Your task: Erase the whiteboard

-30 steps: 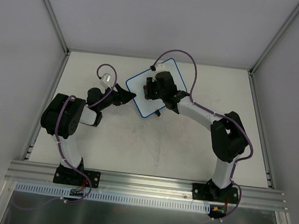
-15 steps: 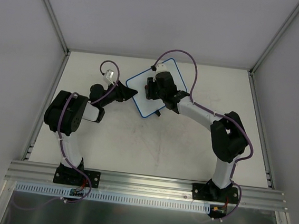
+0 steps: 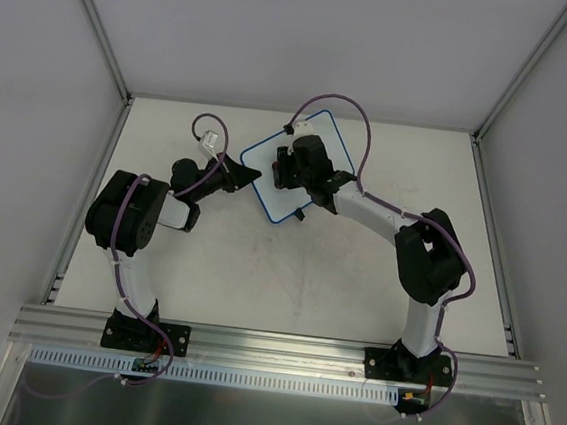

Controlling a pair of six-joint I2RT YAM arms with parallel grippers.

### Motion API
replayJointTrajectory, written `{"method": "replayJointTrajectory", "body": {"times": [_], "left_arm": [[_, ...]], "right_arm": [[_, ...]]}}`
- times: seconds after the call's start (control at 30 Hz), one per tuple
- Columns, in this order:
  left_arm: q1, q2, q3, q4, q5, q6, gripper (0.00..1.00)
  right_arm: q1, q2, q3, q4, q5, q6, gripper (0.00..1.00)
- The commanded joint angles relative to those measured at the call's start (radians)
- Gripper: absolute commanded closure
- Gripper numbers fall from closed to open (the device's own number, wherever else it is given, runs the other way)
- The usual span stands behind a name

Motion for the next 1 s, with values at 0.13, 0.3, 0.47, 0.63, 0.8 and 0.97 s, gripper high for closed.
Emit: {"method": "replayJointTrajectory", "body": {"times": [0.13, 0.3, 0.47, 0.63, 0.8, 0.97], "left_arm": [[0.000, -0.034, -0.053, 0.366, -0.045, 0.040, 1.00], [0.000, -0.038, -0.067, 0.366, -0.053, 0.043, 1.00], [0.000, -0.045, -0.074, 0.366, -0.045, 0.046, 1.00], [0.001, -0.045, -0.076, 0.366, -0.038, 0.045, 1.00], [0.004, -0.045, -0.077, 0.366, -0.038, 0.040, 1.00], [0.003, -0.043, -0.076, 0.366, -0.032, 0.039, 1.00]], "right_arm": [[0.001, 0.043, 0.073, -0.001, -0.035, 0.035, 1.00], [-0.005, 0.081, 0.100, -0.050, -0.006, 0.078, 1.00], [-0.043, 0.097, 0.059, -0.055, -0.012, 0.176, 1.00], [-0.140, 0.092, -0.044, -0.040, -0.026, 0.331, 1.00], [-0.194, 0.090, -0.128, -0.027, -0.012, 0.438, 1.00], [-0.183, 0.078, -0.130, -0.029, 0.017, 0.426, 1.00]]}}
